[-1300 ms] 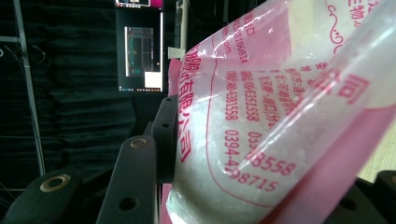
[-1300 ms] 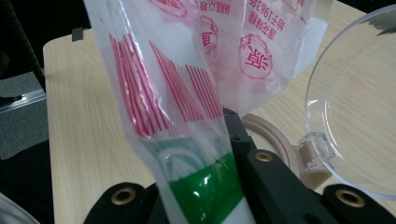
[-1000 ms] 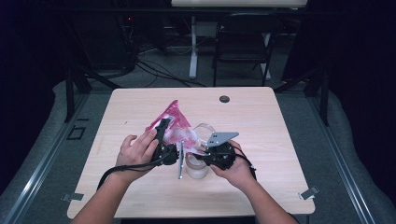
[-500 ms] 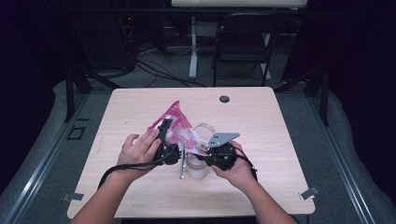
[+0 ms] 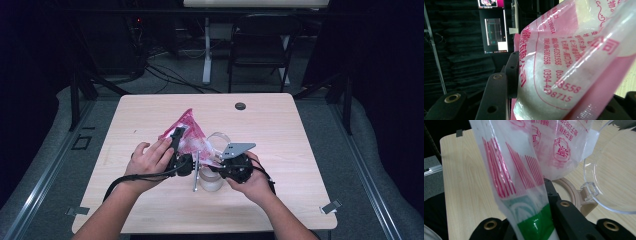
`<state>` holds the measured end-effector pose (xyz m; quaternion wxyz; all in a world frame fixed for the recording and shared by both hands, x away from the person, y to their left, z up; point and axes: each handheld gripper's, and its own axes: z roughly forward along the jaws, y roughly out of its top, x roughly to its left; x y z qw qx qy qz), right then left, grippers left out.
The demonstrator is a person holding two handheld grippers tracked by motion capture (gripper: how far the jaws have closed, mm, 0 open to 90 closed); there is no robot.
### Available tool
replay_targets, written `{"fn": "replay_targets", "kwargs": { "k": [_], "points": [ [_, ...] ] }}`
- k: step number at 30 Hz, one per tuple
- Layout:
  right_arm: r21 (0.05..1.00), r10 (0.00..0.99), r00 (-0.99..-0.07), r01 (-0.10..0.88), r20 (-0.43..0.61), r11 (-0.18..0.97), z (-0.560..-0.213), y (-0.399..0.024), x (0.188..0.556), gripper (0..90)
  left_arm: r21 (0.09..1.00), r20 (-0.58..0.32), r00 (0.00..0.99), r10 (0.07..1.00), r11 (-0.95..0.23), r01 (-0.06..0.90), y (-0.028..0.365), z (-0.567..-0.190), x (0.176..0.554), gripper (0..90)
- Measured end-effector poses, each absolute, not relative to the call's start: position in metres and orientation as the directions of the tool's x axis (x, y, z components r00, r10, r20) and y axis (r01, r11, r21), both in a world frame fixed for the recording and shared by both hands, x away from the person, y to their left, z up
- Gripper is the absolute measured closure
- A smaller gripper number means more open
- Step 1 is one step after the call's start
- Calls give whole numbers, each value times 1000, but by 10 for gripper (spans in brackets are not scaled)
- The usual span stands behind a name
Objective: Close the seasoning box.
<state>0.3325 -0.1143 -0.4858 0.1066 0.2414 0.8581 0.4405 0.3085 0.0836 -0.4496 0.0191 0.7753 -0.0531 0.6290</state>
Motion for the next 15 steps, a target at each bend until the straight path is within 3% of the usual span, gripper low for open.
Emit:
{"fn": "replay_targets", "kwargs": {
  "k": [15],
  "points": [
    [799,507,-861,325,29,506,-490,-111,333,888,-48,976,205,-69,-993,-105,84,-452,307,599]
  ]
}}
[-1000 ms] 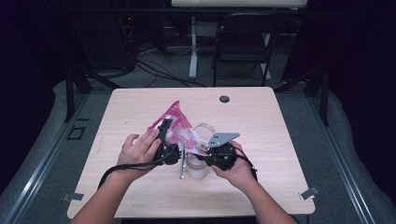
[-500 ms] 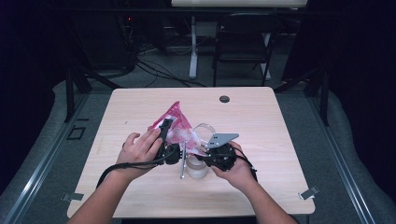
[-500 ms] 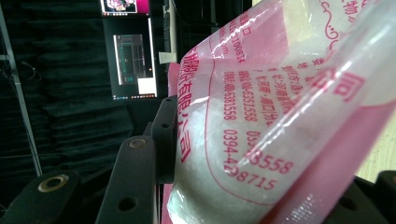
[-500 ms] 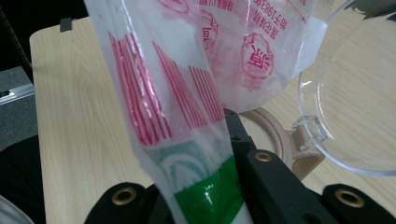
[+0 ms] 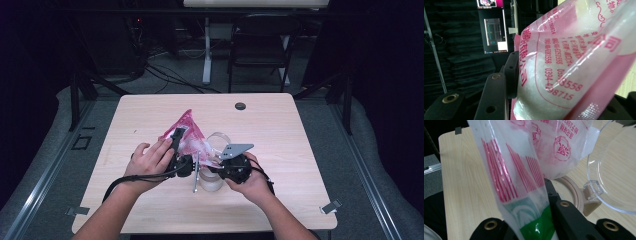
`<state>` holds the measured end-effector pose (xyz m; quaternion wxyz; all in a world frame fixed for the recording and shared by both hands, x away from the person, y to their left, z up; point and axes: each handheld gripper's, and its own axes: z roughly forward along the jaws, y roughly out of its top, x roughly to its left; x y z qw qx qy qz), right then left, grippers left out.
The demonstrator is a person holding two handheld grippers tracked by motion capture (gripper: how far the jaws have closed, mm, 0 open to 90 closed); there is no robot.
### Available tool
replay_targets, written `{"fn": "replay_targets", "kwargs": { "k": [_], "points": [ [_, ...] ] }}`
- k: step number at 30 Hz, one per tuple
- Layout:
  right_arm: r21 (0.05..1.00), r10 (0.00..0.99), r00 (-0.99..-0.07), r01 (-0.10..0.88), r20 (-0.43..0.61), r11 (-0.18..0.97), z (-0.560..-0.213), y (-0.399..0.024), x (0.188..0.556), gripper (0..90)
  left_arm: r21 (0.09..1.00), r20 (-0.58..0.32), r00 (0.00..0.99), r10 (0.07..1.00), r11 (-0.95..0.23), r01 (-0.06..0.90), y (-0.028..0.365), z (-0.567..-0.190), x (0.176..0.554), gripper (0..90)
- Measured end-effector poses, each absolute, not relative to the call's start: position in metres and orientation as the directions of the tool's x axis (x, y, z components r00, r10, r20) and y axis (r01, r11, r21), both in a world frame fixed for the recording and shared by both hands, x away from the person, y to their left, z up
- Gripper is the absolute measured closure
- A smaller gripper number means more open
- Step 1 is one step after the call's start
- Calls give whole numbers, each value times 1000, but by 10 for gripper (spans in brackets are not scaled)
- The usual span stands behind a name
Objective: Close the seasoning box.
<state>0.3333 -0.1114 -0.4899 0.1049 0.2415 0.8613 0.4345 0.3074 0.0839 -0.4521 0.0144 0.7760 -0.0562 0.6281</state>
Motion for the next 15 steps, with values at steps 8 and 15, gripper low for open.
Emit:
{"fn": "replay_targets", "kwargs": {
  "k": [8,15],
  "points": [
    [794,505,-862,333,38,508,-493,-109,335,890,-58,977,201,-78,-993,-105,84,-452,307,587],
    [788,498,-866,336,44,516,-494,-108,337,892,-56,976,206,-76,-993,-101,84,-453,306,587]
  ]
}}
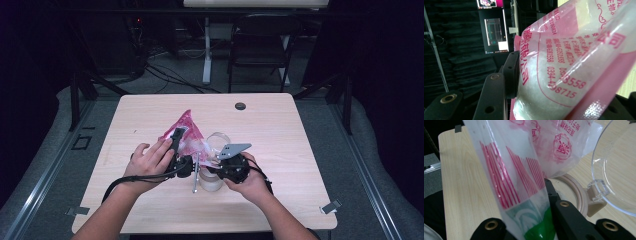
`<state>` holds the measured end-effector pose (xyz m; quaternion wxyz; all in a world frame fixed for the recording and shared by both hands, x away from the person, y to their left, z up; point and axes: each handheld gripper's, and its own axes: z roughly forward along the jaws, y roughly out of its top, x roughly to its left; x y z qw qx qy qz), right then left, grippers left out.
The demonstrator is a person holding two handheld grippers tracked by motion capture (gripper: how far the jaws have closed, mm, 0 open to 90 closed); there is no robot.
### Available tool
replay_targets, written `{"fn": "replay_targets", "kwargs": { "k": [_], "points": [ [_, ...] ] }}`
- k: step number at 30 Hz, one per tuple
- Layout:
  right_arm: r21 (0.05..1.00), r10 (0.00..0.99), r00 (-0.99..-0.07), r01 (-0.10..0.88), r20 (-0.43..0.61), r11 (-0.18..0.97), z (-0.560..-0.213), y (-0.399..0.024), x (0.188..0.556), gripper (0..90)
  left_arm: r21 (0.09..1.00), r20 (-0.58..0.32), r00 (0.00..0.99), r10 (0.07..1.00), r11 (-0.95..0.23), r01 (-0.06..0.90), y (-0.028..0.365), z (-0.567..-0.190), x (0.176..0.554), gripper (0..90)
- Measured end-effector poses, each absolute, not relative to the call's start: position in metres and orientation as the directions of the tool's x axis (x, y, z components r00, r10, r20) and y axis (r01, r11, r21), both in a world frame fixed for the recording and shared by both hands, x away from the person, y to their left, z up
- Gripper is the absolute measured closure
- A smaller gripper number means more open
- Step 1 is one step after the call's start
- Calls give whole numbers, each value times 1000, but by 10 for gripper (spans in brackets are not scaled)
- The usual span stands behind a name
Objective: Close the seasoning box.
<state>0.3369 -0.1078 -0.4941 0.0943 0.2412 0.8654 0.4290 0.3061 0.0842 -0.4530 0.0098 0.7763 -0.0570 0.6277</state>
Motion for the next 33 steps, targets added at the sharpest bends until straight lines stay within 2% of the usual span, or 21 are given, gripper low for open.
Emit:
{"fn": "replay_targets", "kwargs": {
  "k": [33],
  "points": [
    [781,492,-870,331,34,530,-496,-102,340,893,-94,971,213,-112,-991,-91,89,-453,309,552]
  ]
}}
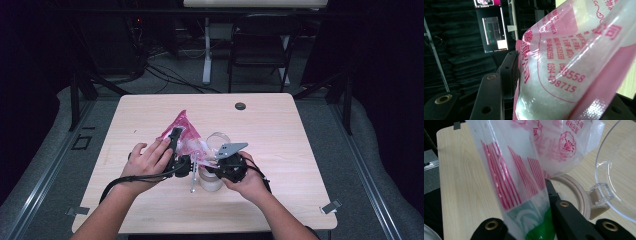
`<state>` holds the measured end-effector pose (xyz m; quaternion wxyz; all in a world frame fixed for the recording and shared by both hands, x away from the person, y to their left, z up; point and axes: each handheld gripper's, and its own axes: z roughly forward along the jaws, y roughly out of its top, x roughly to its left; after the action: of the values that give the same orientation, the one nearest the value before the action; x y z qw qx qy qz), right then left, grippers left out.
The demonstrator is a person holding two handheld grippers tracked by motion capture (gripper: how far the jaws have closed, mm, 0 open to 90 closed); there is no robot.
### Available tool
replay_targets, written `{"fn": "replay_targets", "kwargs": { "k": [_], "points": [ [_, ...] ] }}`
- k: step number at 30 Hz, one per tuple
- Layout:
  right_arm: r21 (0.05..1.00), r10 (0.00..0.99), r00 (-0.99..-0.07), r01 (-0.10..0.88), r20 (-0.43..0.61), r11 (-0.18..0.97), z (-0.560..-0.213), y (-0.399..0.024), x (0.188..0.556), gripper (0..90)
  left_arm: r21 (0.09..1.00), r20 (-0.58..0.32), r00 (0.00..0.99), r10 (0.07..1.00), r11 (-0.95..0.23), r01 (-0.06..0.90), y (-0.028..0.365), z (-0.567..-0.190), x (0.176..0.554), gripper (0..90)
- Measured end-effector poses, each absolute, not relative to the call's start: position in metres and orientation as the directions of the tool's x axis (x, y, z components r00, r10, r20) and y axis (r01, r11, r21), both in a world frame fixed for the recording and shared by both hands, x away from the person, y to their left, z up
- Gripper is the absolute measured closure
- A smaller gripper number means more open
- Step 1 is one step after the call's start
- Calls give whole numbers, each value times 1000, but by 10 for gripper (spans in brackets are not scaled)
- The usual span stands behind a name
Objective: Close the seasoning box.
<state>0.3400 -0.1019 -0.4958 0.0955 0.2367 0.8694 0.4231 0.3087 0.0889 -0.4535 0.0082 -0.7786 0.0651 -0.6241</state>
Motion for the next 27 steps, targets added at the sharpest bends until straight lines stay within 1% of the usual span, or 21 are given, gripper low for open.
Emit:
{"fn": "replay_targets", "kwargs": {
  "k": [8,15,24,27],
  "points": [
    [779,492,-870,330,31,533,-496,-101,341,893,-83,968,231,-97,-994,-71,93,-460,310,561],
    [776,486,-874,326,30,539,-496,-99,342,893,-92,965,242,-105,-994,-67,94,-459,310,558],
    [780,481,-876,322,30,537,-496,-98,343,894,-84,970,223,-97,-994,-66,95,-457,308,558],
    [779,483,-875,323,29,538,-496,-98,343,894,-96,969,223,-108,-993,-66,94,-456,308,558]
  ]
}}
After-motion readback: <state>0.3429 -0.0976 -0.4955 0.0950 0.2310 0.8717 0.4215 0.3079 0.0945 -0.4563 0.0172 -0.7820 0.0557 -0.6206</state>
